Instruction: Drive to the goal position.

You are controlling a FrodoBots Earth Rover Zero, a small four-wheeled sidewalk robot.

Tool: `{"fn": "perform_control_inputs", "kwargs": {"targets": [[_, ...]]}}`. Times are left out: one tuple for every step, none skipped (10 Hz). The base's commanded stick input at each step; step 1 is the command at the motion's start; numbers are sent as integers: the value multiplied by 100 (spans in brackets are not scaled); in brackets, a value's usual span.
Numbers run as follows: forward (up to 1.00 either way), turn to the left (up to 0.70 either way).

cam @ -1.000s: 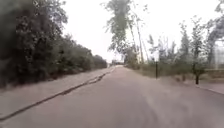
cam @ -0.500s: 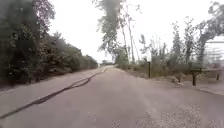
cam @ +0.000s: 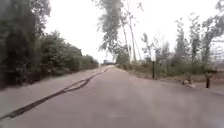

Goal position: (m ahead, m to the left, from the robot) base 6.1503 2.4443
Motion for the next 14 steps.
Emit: {"fn": "perform_control_inputs", "kwargs": {"targets": [[100,0],[100,0],[100,0],[100,0],[100,0],[100,0],[100,0],[100,0],[100,0],[100,0],[100,0],[100,0],[100,0],[100,0]]}}
